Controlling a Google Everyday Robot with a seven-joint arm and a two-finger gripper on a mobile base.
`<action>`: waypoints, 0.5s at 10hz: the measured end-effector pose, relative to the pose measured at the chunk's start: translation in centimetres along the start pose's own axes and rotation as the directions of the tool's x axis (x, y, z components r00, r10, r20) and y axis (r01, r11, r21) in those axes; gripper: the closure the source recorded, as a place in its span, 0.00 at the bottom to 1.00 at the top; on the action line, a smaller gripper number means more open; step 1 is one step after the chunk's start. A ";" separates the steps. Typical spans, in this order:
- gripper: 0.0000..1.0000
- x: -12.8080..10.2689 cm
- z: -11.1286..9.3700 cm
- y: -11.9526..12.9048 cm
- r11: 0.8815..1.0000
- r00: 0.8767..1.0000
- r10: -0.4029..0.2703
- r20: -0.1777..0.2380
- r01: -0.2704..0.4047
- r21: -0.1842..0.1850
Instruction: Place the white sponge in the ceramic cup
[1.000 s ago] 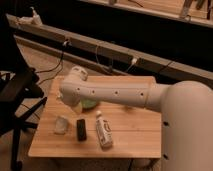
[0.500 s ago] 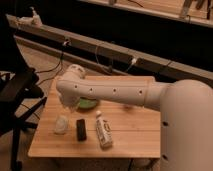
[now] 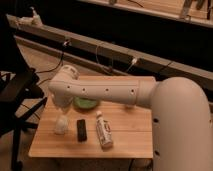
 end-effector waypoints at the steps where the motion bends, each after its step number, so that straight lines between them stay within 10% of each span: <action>1: 0.47 0.2 0.0 0.4 1.000 1.000 -0.003 0.000 0.003 -0.001; 5: 0.20 -0.1 3.7 0.9 1.000 0.995 -0.015 0.099 0.017 -0.021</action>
